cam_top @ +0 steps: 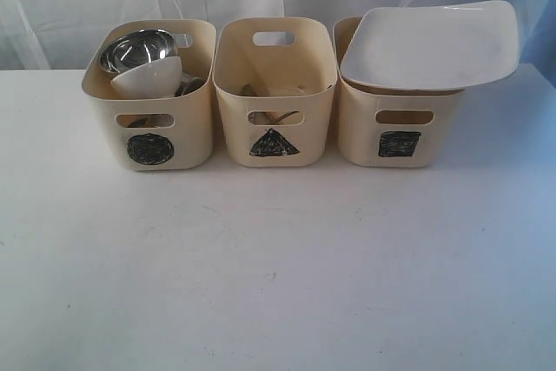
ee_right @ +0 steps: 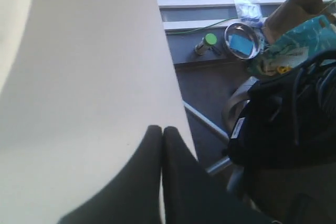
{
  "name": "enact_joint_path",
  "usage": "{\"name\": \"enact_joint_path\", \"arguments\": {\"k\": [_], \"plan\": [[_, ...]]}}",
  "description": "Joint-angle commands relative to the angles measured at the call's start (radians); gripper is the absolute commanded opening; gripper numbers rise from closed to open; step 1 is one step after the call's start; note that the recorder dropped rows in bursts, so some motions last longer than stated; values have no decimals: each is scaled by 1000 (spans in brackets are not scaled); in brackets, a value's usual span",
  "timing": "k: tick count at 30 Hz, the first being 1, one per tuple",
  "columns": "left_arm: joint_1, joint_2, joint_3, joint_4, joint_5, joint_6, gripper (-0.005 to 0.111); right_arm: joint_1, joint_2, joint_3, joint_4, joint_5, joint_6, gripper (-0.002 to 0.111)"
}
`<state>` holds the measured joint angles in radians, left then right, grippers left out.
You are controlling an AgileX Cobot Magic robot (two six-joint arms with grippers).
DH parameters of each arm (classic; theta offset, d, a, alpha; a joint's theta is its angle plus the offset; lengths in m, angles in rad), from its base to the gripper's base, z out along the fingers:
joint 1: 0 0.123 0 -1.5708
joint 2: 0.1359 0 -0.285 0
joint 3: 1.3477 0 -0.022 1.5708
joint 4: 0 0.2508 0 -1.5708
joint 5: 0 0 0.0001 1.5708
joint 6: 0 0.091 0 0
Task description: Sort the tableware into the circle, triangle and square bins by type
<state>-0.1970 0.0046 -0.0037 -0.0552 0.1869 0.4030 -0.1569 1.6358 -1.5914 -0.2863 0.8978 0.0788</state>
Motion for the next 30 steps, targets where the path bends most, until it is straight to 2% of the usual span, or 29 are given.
{"name": "enact_joint_path", "arguments": {"k": [1,9,15,21,25,30], "plan": [[-4,-5,4,-1,-4,-2,0,-5,-128,119,106,-88,-36,0],[-4,-5,4,-1,-4,-2,0,-1,-443,453,254,-256,-89,0],[-4,-5,4,-3,-4,-2,0,-1,-743,680,440,-301,-228,0],[-4,-5,4,-3,-4,-2,0,-1,-1019,781,581,-220,-392,0],[-4,-5,4,-3,-4,-2,0,-1,-1124,799,582,-171,-390,0],[-4,-5,4,-3,-4,-2,0,-1,-1176,809,699,-207,-363,0]]}}
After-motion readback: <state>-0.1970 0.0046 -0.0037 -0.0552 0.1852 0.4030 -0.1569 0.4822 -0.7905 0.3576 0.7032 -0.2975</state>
